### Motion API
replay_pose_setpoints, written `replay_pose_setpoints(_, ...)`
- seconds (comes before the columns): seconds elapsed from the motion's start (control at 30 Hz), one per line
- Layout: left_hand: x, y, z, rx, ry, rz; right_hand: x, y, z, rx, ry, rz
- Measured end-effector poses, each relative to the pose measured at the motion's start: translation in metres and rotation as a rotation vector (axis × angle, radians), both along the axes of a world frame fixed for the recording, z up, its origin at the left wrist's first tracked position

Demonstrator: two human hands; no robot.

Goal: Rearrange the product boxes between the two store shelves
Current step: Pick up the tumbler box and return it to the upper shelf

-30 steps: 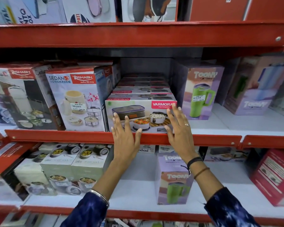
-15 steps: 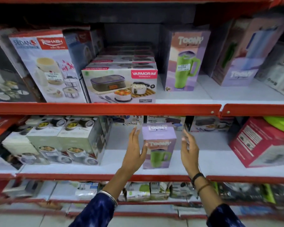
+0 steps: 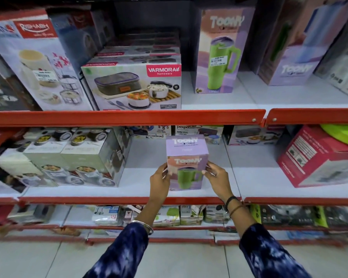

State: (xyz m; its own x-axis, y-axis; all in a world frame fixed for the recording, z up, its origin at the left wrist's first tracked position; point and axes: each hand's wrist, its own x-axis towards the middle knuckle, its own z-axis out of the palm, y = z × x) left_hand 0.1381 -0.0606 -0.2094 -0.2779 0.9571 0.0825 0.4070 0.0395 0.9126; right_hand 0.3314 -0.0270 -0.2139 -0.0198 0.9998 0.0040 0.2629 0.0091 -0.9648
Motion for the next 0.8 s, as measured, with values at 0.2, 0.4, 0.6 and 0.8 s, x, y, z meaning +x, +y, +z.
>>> replay_pose_setpoints(0.2,-0.002,-0.029,0.023,0.114,-0.073,0.063,0.005,-0.032,0.020,0.106,0.031,-0.016)
replay_pose_setpoints(0.4,-0.011,-0.067,0.067,0.256,-0.165,0.123,0.004,-0.068,0.071,0.272,0.152,-0.039)
replay_pose_setpoints(0.6,-0.012,-0.069,0.136,0.424,-0.183,0.119,-0.003,-0.067,0.134,0.437,0.224,-0.099)
replay_pose_setpoints(0.8,-0.012,-0.049,0.184,0.484,-0.089,0.057,0.010,-0.050,0.177,0.537,0.206,-0.141)
